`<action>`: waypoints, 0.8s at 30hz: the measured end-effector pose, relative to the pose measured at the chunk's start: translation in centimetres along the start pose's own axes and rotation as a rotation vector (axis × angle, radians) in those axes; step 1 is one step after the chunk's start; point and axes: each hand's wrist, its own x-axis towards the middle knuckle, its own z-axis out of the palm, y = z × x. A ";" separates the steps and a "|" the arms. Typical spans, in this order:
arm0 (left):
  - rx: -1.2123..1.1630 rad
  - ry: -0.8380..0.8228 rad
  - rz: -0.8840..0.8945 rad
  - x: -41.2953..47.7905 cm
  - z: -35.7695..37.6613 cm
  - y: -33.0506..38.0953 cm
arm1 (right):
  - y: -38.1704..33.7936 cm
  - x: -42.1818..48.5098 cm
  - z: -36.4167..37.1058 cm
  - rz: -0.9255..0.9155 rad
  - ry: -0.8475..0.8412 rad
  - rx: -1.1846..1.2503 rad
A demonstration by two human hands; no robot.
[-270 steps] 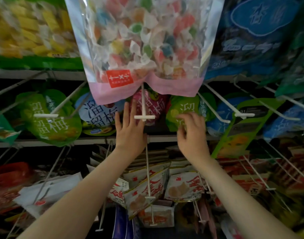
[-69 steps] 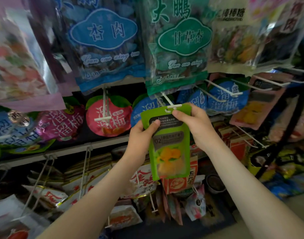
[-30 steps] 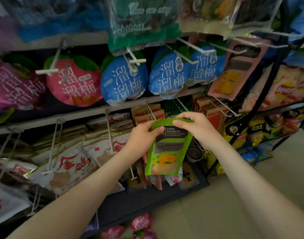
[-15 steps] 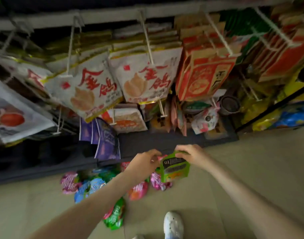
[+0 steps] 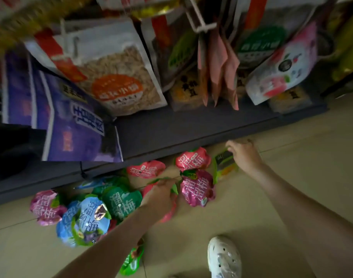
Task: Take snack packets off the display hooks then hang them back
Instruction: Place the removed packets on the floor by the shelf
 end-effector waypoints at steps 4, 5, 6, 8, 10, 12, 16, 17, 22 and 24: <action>-0.052 0.084 -0.089 3.1 2.7 -2.5 | 0.4 2.8 2.5 0.051 0.077 -0.159; -0.069 0.102 -0.105 3.4 3.1 -2.8 | 0.0 2.8 3.0 0.068 0.068 -0.152; -0.078 0.119 -0.110 3.5 3.3 -3.2 | -0.6 2.5 3.4 0.086 0.066 -0.127; -0.092 0.151 -0.117 3.2 3.2 -3.6 | -2.1 1.3 4.1 0.096 0.066 -0.068; -0.121 0.187 -0.126 2.1 2.8 -3.6 | -4.1 -0.7 4.6 0.058 0.051 -0.042; -0.152 0.216 -0.138 0.5 2.1 -3.5 | -6.4 -2.8 5.0 0.015 0.019 0.000; -0.130 0.228 -0.245 -3.0 2.3 -5.5 | -11.0 -6.6 6.4 -0.055 -0.096 0.046; -0.111 0.226 -0.281 -4.0 2.8 -6.5 | -12.1 -7.4 7.1 -0.080 -0.124 0.033; -0.072 0.200 -0.494 -9.1 7.5 -13.7 | -17.7 -10.6 14.0 -0.203 -0.319 0.078; -0.105 0.173 -0.555 -11.1 10.4 -16.6 | -19.7 -12.2 17.7 -0.209 -0.462 0.133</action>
